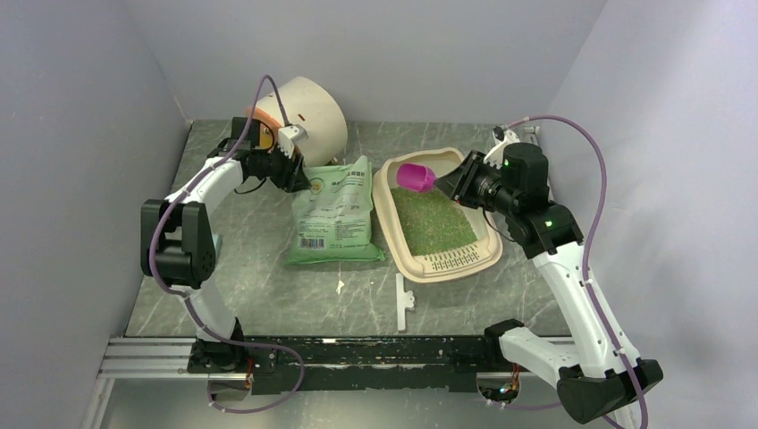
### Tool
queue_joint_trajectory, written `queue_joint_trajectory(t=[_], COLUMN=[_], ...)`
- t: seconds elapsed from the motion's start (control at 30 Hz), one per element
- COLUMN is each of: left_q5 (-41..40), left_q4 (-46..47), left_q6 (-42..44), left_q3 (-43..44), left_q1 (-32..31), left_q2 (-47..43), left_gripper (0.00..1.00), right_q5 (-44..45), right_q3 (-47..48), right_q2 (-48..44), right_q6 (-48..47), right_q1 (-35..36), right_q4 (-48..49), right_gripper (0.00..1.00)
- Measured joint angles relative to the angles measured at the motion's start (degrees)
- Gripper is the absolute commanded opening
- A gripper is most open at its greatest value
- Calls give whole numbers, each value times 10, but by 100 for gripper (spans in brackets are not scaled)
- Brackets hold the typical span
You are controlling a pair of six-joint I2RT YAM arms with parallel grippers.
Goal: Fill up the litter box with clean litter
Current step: 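Scoop the cat litter from the cat litter bag.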
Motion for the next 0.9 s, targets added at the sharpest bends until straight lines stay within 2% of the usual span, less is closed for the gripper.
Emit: queue_joint_trajectory(t=[0.07, 0.17, 0.2, 0.5, 0.9], left_q5=[-4, -5, -4, 4, -25], left_q4=[-1, 7, 11, 33, 1], left_q6=[1, -7, -11, -24, -55], left_q3=[0, -2, -5, -59, -188], left_q1=[0, -1, -1, -15, -110], left_q2=[5, 3, 2, -59, -348], left_gripper=[35, 10, 5, 5, 5], right_q5=[0, 0, 0, -12, -76], right_q3=[-1, -1, -1, -1, 47], right_q2=[0, 0, 0, 0, 24], right_q6=[0, 0, 0, -2, -29], right_q1=[0, 0, 0, 0, 0], right_q4=[0, 0, 0, 4, 16], right_gripper=[0, 0, 0, 0, 0])
